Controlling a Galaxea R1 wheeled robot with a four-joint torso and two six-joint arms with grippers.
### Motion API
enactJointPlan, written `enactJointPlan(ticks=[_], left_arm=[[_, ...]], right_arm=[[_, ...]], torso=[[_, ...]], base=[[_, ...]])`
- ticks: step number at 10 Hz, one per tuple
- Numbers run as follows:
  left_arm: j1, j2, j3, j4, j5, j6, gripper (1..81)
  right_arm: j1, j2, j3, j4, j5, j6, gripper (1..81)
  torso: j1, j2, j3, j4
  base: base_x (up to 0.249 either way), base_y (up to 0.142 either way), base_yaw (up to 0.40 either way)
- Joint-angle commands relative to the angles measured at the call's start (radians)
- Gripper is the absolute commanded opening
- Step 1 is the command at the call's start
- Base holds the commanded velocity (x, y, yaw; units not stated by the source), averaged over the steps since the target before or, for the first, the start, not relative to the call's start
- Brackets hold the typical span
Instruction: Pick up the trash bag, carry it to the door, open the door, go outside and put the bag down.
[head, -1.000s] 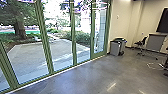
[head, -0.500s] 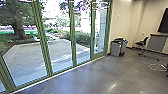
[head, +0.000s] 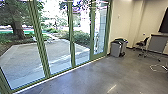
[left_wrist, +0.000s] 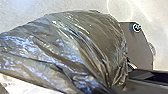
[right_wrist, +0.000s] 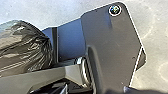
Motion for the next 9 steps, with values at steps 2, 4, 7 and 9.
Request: enactJointPlan(ticks=[2,4,7,9], left_arm=[[-0.052,0.001,0.003,0.003,0.045,0.005,1.0],[-0.052,-0.001,0.001,0.001,0.045,0.006,1.0],[-0.049,-0.001,0.001,0.004,0.037,0.006,1.0],[-0.047,-0.002,0.001,0.006,0.025,0.006,1.0]], right_arm=[[0.042,0.002,0.001,-0.006,-0.051,-0.001,81.1],[0.045,0.002,0.001,-0.006,-0.051,-0.001,81.1],[0.048,0.002,0.001,-0.007,-0.051,-0.001,81.1],[0.050,0.002,-0.002,-0.007,-0.051,-0.001,81.1]], torso=[[0.000,0.000,0.000,0.000],[0.000,0.000,0.000,0.000],[0.000,0.000,0.000,0.000],[0.000,0.000,0.000,0.000]], base=[[0.160,-0.067,0.000],[0.160,-0.067,0.000],[0.160,-0.067,0.000],[0.160,-0.067,0.000]])
